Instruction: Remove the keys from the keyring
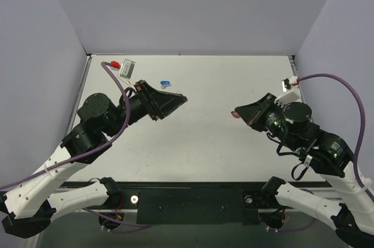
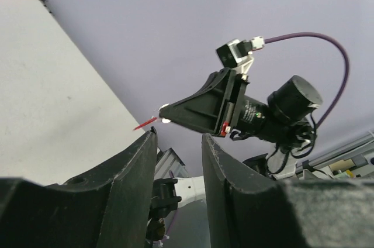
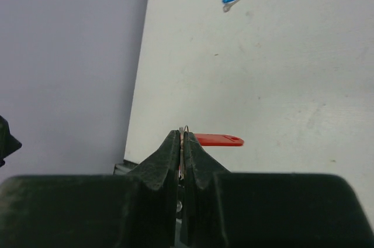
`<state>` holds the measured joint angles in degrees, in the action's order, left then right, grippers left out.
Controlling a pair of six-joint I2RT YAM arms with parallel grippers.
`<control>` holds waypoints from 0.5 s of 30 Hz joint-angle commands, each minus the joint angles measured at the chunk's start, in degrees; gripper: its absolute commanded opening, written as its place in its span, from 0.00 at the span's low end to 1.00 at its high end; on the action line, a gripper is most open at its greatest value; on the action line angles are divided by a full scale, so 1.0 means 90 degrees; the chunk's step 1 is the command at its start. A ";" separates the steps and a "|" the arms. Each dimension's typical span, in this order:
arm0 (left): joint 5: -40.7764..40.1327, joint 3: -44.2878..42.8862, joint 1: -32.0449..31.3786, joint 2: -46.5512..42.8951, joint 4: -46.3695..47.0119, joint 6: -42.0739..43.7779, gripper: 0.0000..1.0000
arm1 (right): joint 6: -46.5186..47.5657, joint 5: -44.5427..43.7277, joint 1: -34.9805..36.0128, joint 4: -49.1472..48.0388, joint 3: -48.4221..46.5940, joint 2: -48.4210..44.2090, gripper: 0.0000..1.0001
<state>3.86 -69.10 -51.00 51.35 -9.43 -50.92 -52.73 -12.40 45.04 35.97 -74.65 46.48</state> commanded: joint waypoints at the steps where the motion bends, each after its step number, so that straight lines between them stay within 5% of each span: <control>1: 0.0566 -0.0613 -0.0016 0.0192 0.0402 0.0306 0.44 | 0.0390 0.2076 -0.0111 -0.1855 0.0317 -0.0058 0.00; 5: 0.0889 -0.0477 -0.0017 0.0173 0.0950 0.0267 0.41 | 0.0303 0.3610 -0.0102 -0.2878 0.0228 0.0304 0.00; 10: 0.1056 -0.0262 -0.0065 0.0134 0.1886 0.0121 0.40 | 0.0127 0.4346 0.0006 -0.4404 0.0394 0.0246 0.00; 15: 0.1056 0.0070 -0.0280 0.0046 0.2503 0.0120 0.39 | 0.0146 0.4522 0.0035 -0.4796 0.0326 0.0246 0.00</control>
<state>12.01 -69.80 -51.96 52.75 4.73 -50.19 -51.18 22.94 44.93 3.57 -70.78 49.45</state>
